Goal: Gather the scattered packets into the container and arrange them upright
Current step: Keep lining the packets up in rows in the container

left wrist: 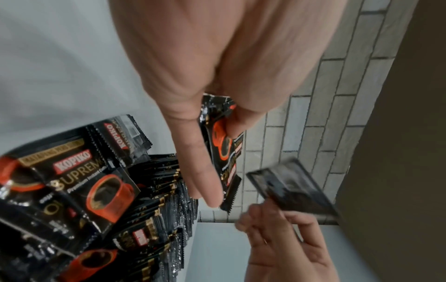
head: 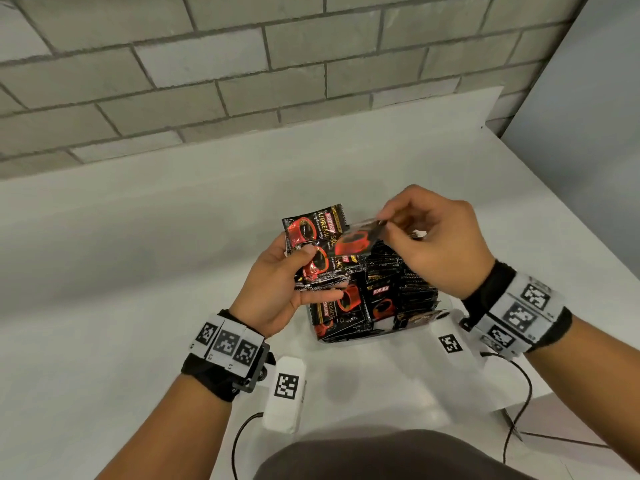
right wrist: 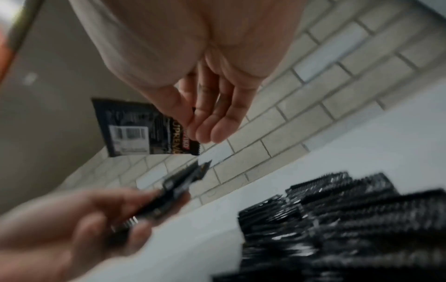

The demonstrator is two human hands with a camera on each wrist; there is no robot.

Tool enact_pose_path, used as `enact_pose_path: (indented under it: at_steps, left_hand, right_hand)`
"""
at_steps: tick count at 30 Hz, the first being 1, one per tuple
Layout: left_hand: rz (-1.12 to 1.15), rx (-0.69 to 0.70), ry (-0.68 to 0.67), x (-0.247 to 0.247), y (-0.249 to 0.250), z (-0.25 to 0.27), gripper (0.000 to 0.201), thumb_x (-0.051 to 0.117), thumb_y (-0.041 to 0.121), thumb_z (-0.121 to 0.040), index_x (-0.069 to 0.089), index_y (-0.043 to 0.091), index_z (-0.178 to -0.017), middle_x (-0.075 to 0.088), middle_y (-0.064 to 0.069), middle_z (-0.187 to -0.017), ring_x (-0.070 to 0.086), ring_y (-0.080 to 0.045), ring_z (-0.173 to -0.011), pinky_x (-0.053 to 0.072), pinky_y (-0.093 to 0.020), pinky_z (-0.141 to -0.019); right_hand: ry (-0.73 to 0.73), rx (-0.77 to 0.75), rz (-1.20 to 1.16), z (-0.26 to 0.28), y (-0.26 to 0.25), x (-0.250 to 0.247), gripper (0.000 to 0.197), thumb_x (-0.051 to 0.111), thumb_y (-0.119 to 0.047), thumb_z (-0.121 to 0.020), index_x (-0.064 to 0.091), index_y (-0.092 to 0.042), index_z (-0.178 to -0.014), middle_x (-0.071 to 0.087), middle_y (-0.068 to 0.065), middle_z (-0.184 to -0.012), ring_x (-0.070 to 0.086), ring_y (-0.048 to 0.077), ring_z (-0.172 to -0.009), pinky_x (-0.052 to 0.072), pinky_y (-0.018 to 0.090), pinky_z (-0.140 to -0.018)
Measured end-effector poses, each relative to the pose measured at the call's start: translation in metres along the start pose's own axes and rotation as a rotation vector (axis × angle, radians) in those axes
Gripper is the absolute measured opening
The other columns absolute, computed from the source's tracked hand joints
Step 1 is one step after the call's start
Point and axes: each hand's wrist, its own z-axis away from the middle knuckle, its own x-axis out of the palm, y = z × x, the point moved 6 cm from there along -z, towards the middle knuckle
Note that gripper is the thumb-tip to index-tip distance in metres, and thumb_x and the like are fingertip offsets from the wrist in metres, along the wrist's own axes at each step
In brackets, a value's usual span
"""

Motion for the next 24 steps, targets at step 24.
enact_pose_path:
  at_steps: [24]
  left_hand:
    - [0.046,0.114,-0.103,0.015,0.004,-0.002,0.044,0.046,0.0,-0.105,0.047,0.016,-0.146,0.066,-0.01,-0.138,0.067,-0.036,-0.12,0.061,-0.051,-0.085]
  right_hand:
    - [-0.225,-0.013,0.323,-0.009,0.009,0.014,0.028,0.07,-0.032,-0.092,0.067,-0.029,-0.12,0.061,-0.009,-0.104,0.064,0.007,-0.076,0.05,0.018,-0.075]
